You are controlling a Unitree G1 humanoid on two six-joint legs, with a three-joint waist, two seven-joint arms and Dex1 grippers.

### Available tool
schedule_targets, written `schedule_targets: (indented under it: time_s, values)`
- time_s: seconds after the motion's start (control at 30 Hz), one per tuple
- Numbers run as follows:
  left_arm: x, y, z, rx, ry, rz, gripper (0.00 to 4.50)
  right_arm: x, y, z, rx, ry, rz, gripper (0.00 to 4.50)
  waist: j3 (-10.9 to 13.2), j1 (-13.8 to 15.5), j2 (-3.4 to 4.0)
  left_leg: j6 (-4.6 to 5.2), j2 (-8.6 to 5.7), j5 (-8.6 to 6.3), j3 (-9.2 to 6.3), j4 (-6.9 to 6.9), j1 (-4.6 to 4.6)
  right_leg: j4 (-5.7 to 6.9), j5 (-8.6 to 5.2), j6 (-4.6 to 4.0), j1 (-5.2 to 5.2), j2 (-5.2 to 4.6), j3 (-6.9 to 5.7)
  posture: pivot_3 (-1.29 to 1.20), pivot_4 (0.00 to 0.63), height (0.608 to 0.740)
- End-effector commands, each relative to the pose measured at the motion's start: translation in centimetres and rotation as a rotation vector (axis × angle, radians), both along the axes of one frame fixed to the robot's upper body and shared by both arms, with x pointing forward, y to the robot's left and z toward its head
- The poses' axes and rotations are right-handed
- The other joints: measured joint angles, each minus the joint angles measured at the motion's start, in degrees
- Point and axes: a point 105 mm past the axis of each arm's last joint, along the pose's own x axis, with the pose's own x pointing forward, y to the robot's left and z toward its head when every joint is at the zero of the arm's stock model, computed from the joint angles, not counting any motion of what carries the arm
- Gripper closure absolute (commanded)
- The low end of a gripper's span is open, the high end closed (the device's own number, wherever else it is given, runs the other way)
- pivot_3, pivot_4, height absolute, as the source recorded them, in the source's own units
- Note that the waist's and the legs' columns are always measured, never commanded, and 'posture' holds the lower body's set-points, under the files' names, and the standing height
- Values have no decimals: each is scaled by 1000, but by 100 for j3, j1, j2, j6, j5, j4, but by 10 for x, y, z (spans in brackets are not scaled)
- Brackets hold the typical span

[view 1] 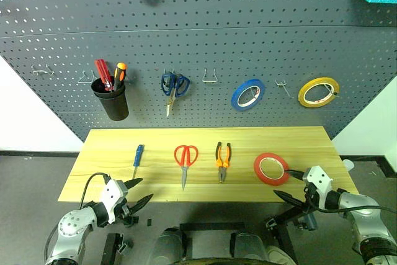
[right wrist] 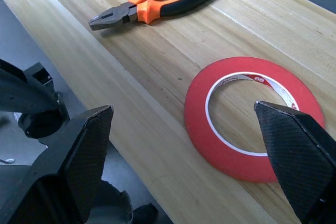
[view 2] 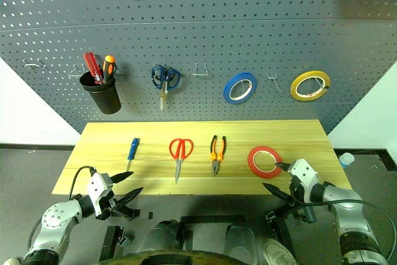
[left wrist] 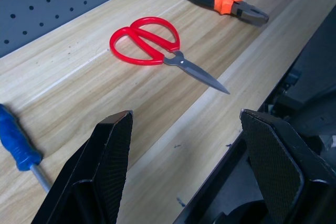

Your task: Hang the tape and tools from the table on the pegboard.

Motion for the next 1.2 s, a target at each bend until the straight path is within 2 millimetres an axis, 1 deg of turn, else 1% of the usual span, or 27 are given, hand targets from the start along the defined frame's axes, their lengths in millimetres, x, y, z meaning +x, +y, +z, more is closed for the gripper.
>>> schedule_targets:
  time_s: [0.03, 0.2, 0.47, 0.67, 0.87, 1.0, 1.13, 1.17, 1.2]
  values:
    - [4, -2, 7, 0, -35, -7, 1092, 7, 6, 7, 0, -47, 22, 0, 0, -5, 0, 0, 0, 0, 0, 0, 1, 0, 0, 0, 0, 0, 1, -83, 29, 740]
    - [4, -2, 7, 0, -35, -7, 1092, 10, 12, 8, 3, -54, 31, 0, -1, -3, 1, 0, 0, 0, 0, 0, 1, 0, 0, 0, 0, 0, 2, -81, 29, 740]
    - [4, -2, 8, 1, -37, -7, 1092, 15, 15, 11, 3, -54, 31, 0, -1, 1, 2, 0, 0, 0, 0, 0, 2, 2, 0, 0, 1, 1, 2, -81, 30, 740]
    - [4, -2, 9, 2, -39, -8, 1092, 10, 17, 12, 8, -50, 28, 0, -1, 12, 2, 0, 0, 0, 0, 0, 2, 2, 0, 0, 1, 1, 3, -83, 31, 740]
    - [4, -3, 10, 2, -37, -9, 1092, 2, 11, 13, 0, -46, 19, 0, -1, 8, 2, -2, 0, -1, 0, 0, 2, 2, 0, 0, 1, 0, 3, -84, 33, 740]
    - [4, -3, 10, 2, -36, -8, 1092, 2, 15, 13, -6, -58, 19, 0, -1, -7, 2, -7, 0, -4, 0, 0, 3, 2, 0, -1, 1, 1, 3, -86, 33, 740]
    - [6, -6, 11, 0, -43, -12, 1092, 8, 19, 14, -38, -72, 8, 0, -1, 2, 2, -7, 0, -4, 0, 0, 2, 2, 0, 0, 1, 0, 3, -90, 31, 740]
    - [6, -7, 12, -1, -45, -14, 1092, 11, 18, 13, -61, -70, -3, 0, -1, 4, 2, -7, 0, -4, 0, 1, 3, 2, 0, -1, 0, 0, 3, -90, 31, 740]
    - [8, -9, 14, -8, -51, -20, 1092, 20, 18, 13, -94, -71, -23, 0, -1, 4, 2, -7, 0, -4, 0, 1, 3, 2, 0, -1, 0, 0, 3, -89, 31, 740]
